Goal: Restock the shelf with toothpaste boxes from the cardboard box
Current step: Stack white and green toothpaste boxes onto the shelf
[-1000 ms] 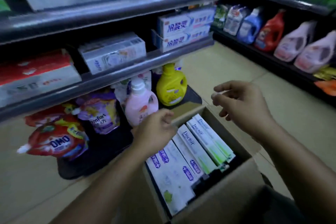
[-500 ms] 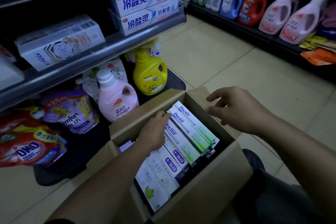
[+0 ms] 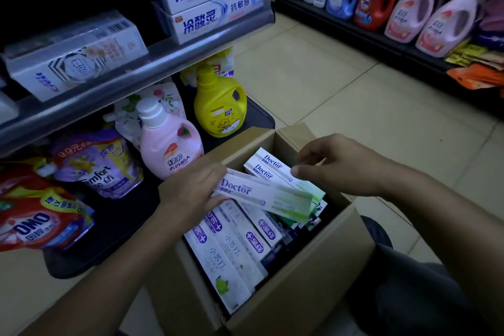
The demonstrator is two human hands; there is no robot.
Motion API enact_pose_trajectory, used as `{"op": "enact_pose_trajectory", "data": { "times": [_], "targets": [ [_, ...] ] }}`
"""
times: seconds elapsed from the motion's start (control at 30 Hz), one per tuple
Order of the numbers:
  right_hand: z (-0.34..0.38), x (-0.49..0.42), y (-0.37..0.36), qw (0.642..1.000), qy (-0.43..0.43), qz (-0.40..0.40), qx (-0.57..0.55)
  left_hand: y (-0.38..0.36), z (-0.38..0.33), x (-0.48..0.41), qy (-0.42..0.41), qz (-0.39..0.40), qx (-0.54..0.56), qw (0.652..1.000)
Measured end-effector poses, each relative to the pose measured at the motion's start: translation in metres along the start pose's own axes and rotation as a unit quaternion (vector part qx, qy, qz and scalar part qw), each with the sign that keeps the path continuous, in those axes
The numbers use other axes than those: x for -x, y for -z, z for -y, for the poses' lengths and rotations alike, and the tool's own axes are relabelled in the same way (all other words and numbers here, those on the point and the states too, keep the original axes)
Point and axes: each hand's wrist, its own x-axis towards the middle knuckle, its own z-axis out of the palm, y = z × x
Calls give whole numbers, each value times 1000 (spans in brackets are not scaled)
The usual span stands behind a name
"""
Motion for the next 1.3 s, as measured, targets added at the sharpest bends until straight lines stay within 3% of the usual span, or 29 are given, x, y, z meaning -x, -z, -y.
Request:
{"op": "enact_pose_trajectory", "data": {
  "times": [0.13, 0.27, 0.37, 0.47, 0.53, 0.63, 0.73, 0.93, 1.0, 1.07, 1.17, 1.3],
  "targets": [
    [9, 6, -4, 996, 19, 56, -68, 18, 3, -3, 74, -66, 75, 992],
    [9, 2, 0, 984, -8, -62, -165, 16, -12, -23, 162, -86, 153, 971],
    [1, 0, 8, 964, -27, -156, -214, -3, -23, -37, 257, -127, 266, 920],
    [-10, 0, 16, 941, -54, -245, -226, -29, -26, -45, 204, -96, 173, 959],
    [-17, 0, 19, 926, -69, -280, -245, -46, -25, -49, 149, -3, 109, 983],
    [-23, 1, 21, 916, -82, -295, -260, -68, -22, -55, 135, 104, 8, 985],
    [-24, 1, 21, 915, -76, -291, -268, -81, -20, -54, 100, 127, -71, 984],
    [-16, 0, 21, 913, -55, -278, -294, -92, -18, -53, 100, 122, -80, 984],
    [-14, 0, 21, 907, -46, -272, -318, -85, -11, -53, 84, 129, -43, 987],
    [-11, 1, 23, 900, -34, -268, -342, -68, -6, -48, 85, 148, 67, 983],
    [-4, 3, 26, 892, -6, -258, -372, -30, -8, -32, 143, 139, 283, 938],
    [20, 6, 26, 887, 46, -226, -401, 26, -11, -6, 274, 16, 428, 861]
  ]
}}
